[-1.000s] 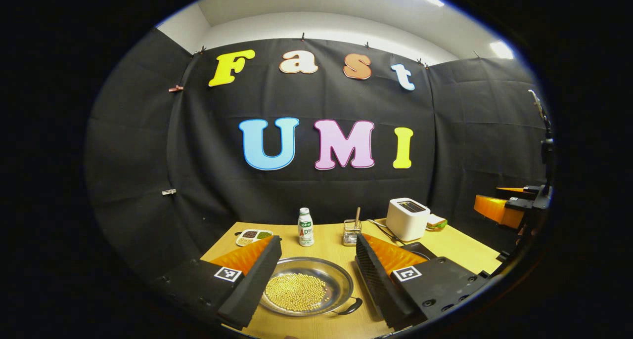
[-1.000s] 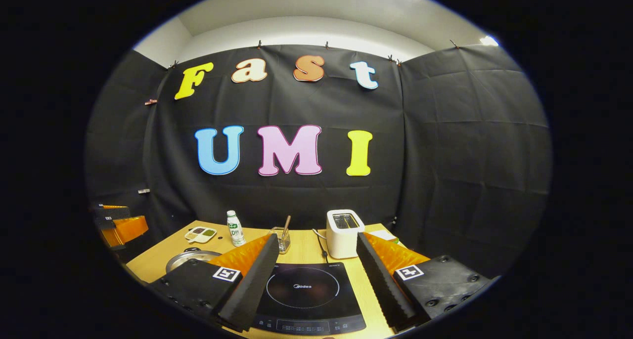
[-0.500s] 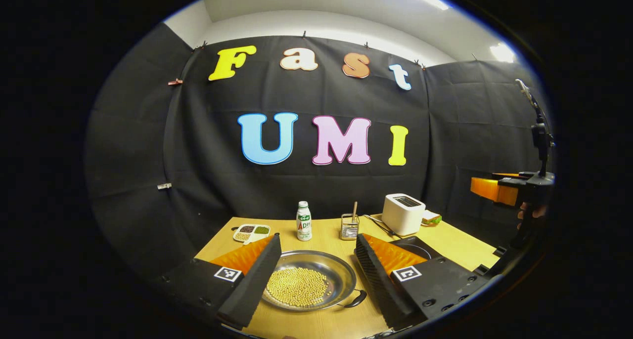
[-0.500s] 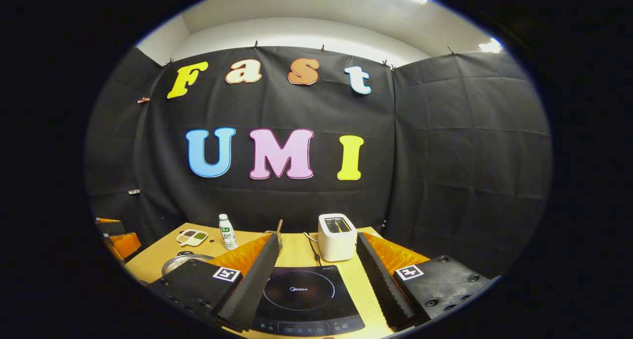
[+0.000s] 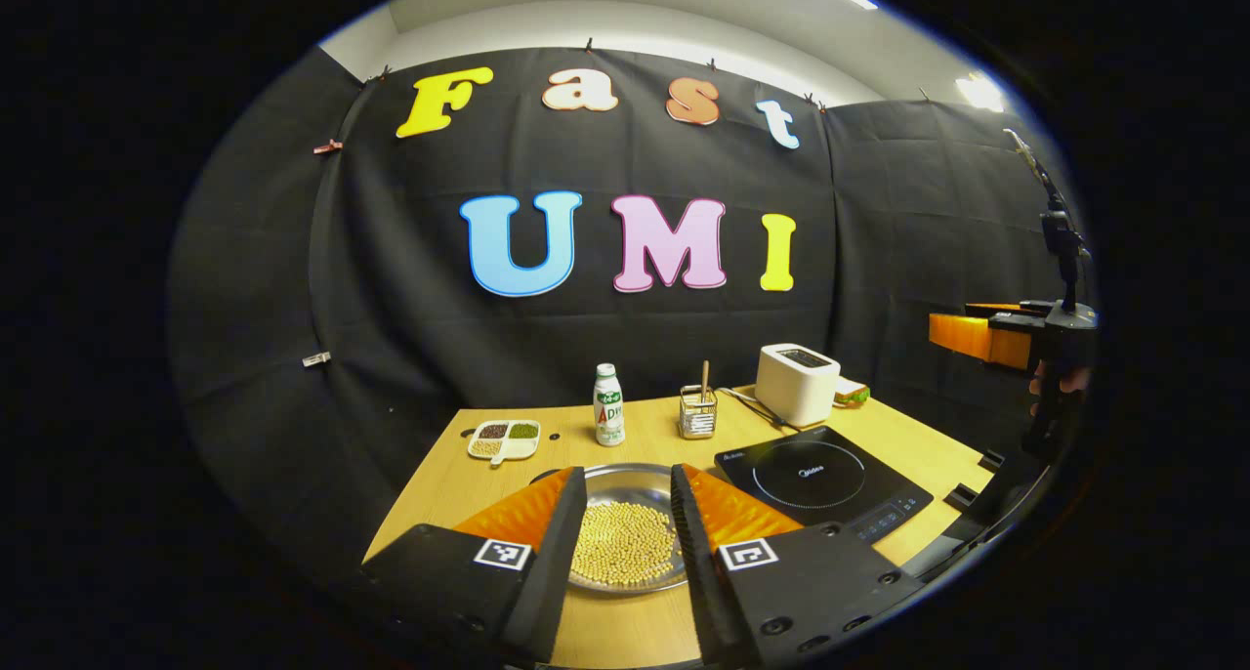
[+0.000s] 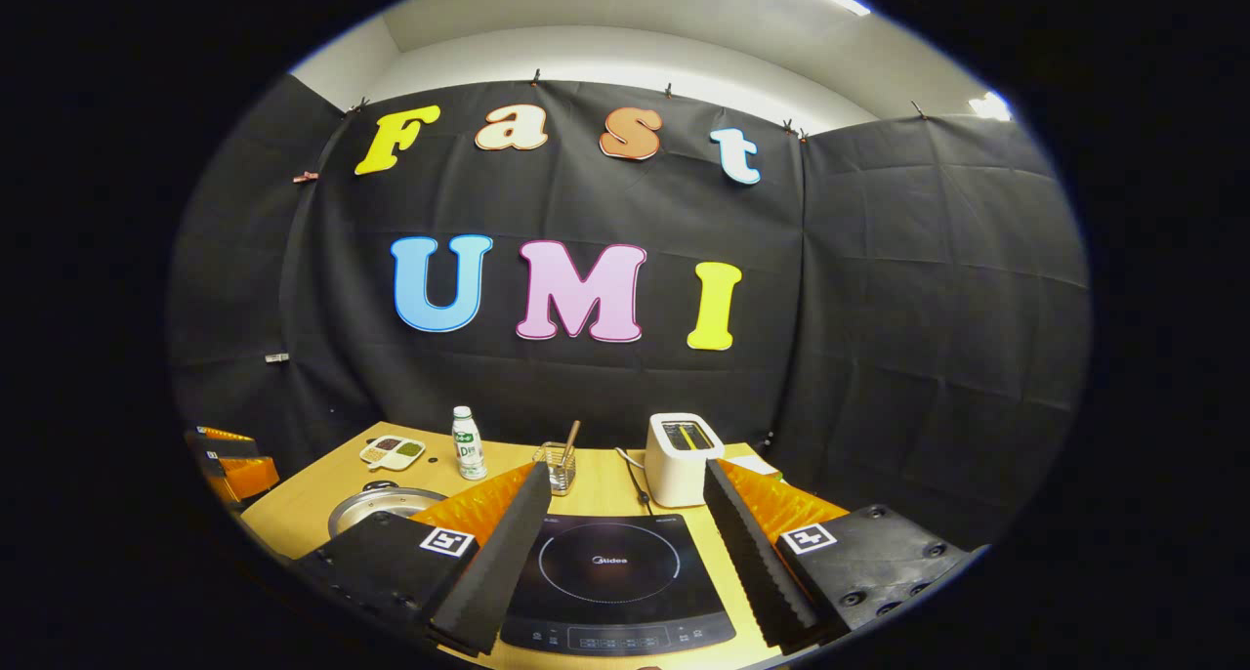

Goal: First push the handle of the pot to place it horizontally, then grasp the pot with both hands and set it on the induction cooktop.

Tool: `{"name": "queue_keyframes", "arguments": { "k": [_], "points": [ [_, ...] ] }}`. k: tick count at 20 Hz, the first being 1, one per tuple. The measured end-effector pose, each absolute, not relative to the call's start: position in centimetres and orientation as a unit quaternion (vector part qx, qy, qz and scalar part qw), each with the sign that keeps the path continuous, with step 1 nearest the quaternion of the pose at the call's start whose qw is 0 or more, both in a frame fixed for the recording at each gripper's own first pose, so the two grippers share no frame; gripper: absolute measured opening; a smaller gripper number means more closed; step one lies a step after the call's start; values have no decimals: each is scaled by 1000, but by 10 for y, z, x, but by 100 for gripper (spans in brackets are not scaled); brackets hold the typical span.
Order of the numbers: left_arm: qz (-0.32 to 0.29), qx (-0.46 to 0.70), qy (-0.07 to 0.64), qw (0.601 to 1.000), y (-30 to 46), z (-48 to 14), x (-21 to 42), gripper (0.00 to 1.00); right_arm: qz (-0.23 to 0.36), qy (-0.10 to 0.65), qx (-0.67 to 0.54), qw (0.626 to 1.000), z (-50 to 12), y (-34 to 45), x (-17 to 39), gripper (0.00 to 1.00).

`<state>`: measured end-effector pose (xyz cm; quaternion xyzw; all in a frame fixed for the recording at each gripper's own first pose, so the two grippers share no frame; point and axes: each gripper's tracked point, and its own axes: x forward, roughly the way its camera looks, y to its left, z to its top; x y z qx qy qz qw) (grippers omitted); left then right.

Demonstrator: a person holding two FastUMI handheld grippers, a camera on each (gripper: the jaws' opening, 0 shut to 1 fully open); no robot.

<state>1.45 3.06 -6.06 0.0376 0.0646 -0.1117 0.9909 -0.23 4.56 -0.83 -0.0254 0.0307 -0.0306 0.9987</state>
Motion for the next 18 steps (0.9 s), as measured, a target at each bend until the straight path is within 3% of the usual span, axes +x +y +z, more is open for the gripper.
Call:
{"name": "queue_keyframes", "arguments": {
  "k": [3,8,13,18],
  "points": [
    [-123,39,113,985,26,-86,15,34,-20,32,-24,999,-15,52,4,98],
    [-147,22,206,967,5,-148,19,6,3,46,-14,999,-32,52,21,96],
    [-163,23,308,937,-17,-218,11,5,19,41,-13,999,-35,42,42,98],
    [-181,48,365,912,-33,-258,13,5,22,45,-13,999,-43,27,55,98]
  ]
}}
